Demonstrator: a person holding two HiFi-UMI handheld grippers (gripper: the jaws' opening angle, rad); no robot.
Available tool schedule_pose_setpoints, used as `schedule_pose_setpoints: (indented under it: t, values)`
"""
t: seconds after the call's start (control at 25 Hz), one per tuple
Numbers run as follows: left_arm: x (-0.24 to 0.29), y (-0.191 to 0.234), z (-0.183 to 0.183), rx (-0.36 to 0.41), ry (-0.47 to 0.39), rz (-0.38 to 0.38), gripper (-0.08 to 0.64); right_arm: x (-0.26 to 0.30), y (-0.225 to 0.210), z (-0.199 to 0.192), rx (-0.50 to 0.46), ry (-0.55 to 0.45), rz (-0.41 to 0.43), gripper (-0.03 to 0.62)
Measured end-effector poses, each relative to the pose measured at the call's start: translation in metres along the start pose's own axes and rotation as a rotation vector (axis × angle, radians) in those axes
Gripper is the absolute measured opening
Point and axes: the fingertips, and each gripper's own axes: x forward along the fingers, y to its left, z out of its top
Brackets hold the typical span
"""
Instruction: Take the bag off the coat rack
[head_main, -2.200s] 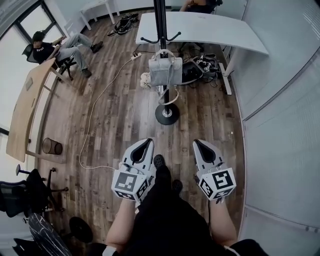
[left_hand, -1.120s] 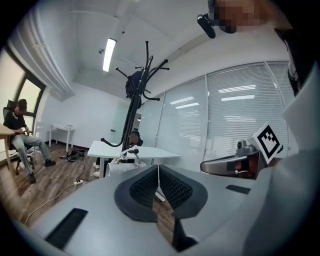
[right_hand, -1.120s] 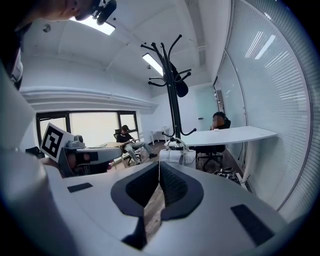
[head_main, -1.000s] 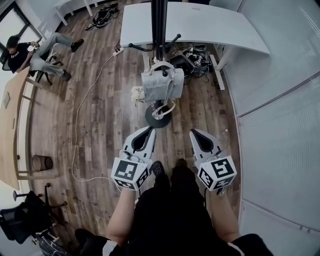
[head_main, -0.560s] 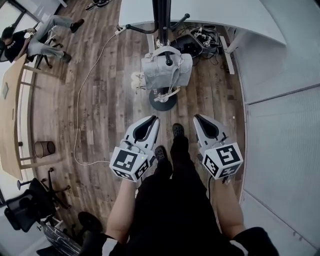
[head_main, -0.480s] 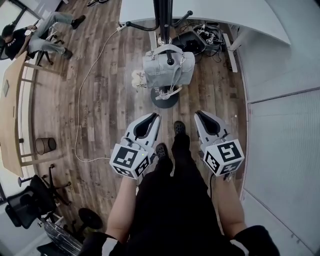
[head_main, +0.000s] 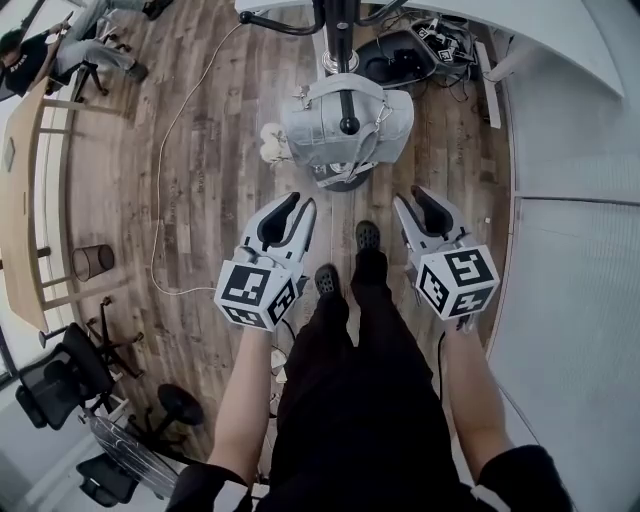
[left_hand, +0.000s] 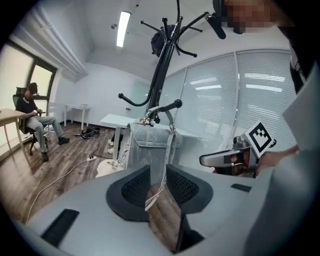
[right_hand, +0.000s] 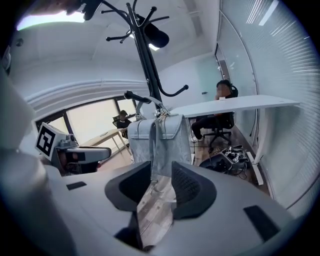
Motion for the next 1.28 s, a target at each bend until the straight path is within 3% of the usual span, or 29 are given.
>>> schedule_pose_setpoints:
  t: [0.28, 0.44, 0.8, 1.28]
  values:
    - [0.032, 0.034, -0.004, -0.043, -0.018, 0.050, 0.206, 0.040, -0.015, 0.007, -0.003, 0.034, 0.076, 0.228]
    - [0.051, 0.044, -0.008, -0.009, -0.013, 0.063, 0.282, 0.060, -0.021, 0.005, -0.065, 0.075, 0.108, 0.281]
    - [0.077, 0.056, -0.006, 0.041, 0.022, 0.059, 0.324, 0.099, -0.018, 0.019, -0.200, 0.072, 0.171, 0.288]
    - [0.088, 0.051, 0.003, 0.057, 0.023, 0.064, 0.321, 0.105, -0.011, 0.022, -0.225, 0.067, 0.181, 0.265]
